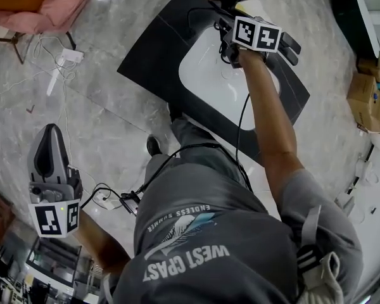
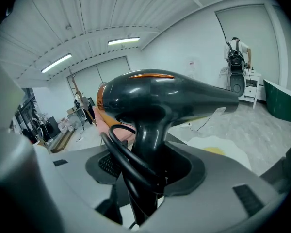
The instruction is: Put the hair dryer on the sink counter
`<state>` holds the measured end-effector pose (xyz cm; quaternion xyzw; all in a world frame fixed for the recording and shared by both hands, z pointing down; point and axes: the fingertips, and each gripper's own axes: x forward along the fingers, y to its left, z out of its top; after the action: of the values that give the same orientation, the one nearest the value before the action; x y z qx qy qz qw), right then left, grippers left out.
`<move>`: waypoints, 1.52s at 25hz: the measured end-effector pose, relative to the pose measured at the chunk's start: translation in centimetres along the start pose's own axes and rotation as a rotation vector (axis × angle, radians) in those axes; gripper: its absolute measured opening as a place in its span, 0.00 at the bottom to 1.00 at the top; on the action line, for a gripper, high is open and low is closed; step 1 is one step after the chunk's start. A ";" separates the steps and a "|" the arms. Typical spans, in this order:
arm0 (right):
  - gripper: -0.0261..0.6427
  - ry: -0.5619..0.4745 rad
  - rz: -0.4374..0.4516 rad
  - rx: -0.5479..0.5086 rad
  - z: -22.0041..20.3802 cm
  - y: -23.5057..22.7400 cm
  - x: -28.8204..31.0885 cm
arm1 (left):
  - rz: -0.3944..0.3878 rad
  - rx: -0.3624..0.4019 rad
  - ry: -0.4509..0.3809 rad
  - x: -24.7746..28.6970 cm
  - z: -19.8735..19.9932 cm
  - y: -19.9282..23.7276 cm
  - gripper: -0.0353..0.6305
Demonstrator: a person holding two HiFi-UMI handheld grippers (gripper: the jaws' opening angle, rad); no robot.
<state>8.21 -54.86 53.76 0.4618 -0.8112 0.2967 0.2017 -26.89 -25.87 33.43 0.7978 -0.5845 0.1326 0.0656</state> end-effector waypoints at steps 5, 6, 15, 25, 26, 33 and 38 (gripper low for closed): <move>0.41 0.043 -0.008 0.019 -1.1 -1.4 2.6 | 0.009 -0.012 0.016 0.7 -0.6 0.0 0.08; 0.41 0.053 -0.010 0.021 -1.3 -1.7 3.1 | 0.010 -0.015 0.020 0.9 -0.7 0.0 0.08; 0.41 0.122 -0.036 0.027 -3.3 -3.6 6.7 | 0.015 -0.030 0.048 1.9 -1.6 -0.4 0.08; 0.41 0.204 -0.083 -0.006 -6.0 -5.2 10.5 | 0.037 -0.048 0.077 1.9 -2.8 -0.5 0.08; 0.41 0.210 -0.087 -0.007 -6.2 -5.3 10.8 | 0.040 -0.050 0.080 1.9 -2.9 -0.5 0.08; 0.41 0.249 -0.111 -0.034 -7.2 -5.7 12.2 | 0.049 -0.065 0.091 2.0 -3.6 -0.4 0.08; 0.41 0.269 -0.130 -0.052 -7.8 -5.9 12.7 | 0.055 -0.074 0.096 2.0 -4.1 -0.1 0.08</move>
<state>7.50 -60.02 68.97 0.4642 -0.7526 0.3211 0.3393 -26.82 -26.58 37.90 0.7714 -0.6067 0.1507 0.1192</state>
